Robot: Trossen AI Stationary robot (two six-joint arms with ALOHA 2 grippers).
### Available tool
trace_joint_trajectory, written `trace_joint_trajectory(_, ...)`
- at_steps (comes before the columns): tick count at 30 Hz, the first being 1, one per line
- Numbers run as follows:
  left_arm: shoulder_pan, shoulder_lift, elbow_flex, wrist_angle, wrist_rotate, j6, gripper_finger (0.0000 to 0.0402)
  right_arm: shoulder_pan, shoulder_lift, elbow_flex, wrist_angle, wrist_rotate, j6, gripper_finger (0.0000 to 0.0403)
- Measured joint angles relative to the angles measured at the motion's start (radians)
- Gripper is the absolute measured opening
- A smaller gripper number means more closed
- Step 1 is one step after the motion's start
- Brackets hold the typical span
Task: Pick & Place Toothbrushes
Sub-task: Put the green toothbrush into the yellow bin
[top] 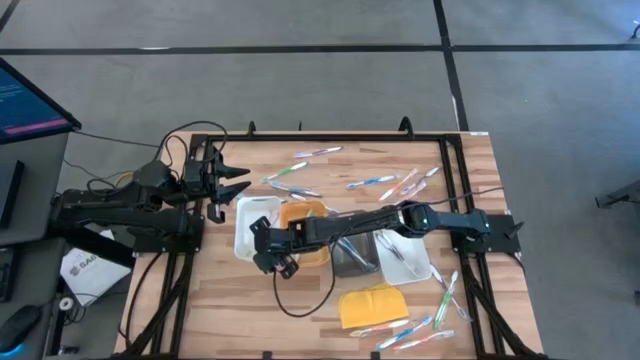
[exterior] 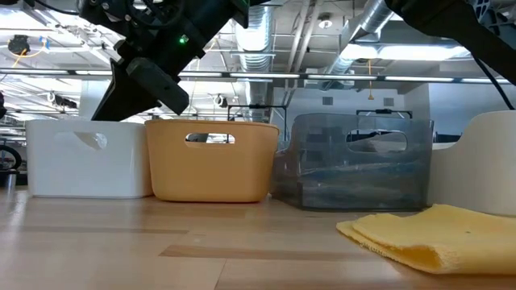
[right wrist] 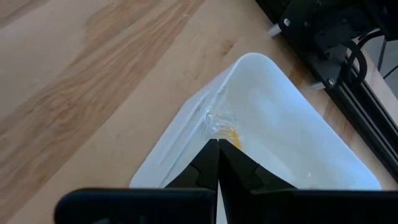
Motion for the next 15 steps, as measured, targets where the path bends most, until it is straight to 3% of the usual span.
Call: trace_joint_trajectory(15,0.000,0.000,0.000,0.000,0.000,0.000,0.0131,0.000,0.000,0.000,-0.011,-0.001,0.001,0.0000)
